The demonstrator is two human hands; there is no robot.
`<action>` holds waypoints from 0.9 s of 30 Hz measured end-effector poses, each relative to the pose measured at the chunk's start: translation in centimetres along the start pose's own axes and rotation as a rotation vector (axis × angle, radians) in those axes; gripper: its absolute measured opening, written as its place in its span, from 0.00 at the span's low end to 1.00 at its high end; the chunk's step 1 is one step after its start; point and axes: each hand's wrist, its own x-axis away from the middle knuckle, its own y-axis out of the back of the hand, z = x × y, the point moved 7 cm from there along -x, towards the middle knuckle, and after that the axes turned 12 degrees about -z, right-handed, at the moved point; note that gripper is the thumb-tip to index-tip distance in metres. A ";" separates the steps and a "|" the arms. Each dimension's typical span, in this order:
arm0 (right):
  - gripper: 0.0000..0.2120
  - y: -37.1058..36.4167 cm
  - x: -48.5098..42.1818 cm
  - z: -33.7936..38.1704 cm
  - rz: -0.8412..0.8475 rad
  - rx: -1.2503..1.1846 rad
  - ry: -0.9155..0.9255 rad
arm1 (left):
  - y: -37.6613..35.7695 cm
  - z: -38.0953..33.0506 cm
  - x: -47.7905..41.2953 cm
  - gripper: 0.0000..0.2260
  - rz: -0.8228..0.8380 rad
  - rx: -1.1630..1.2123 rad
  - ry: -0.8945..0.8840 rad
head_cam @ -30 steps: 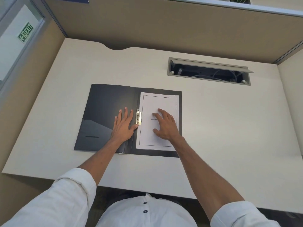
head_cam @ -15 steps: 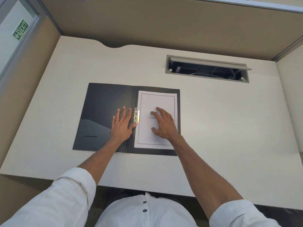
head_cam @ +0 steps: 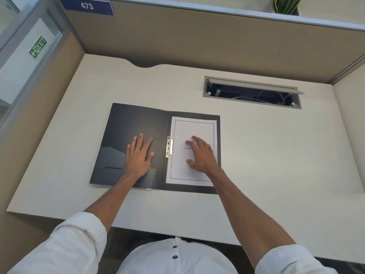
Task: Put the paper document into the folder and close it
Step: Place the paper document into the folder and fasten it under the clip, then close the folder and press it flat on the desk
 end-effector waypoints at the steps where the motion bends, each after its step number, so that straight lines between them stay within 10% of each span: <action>1: 0.37 0.0 0.0 0.1 -0.003 0.005 -0.009 | 0.5 1.0 0.1 0.28 -0.026 -0.004 0.030; 15: 0.34 -3.3 0.1 11.6 -0.085 -0.079 0.215 | 5.9 12.8 1.9 0.28 -0.262 0.278 0.603; 27: 0.33 -3.3 0.3 14.8 -0.032 -0.341 0.159 | 12.7 11.7 1.7 0.13 -0.498 0.494 0.466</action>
